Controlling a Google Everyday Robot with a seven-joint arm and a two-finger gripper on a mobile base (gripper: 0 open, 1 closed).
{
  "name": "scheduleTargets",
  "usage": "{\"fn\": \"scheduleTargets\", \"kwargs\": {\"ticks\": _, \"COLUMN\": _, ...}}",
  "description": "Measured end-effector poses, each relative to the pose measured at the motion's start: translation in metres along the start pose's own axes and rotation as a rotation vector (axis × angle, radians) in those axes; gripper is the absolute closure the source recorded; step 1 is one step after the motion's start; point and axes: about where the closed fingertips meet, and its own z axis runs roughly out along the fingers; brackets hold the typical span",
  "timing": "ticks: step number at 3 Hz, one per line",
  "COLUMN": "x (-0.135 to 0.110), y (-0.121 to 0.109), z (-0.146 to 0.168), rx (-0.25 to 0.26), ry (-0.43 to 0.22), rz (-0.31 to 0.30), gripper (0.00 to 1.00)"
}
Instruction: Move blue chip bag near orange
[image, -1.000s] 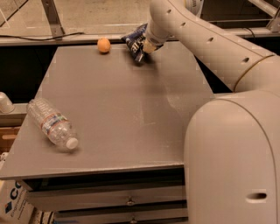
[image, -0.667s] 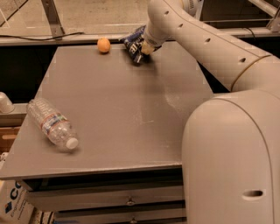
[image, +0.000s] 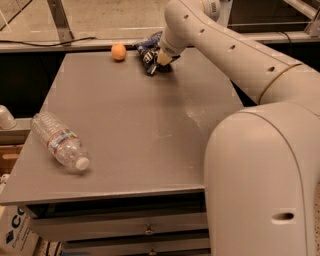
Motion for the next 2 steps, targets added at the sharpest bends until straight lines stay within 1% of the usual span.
{"fn": "scheduleTargets", "kwargs": {"ticks": 2, "x": -0.0128, "y": 0.0154, "z": 0.0058, "rx": -0.046, "ry": -0.008, "rz": 0.007, "gripper": 0.38}}
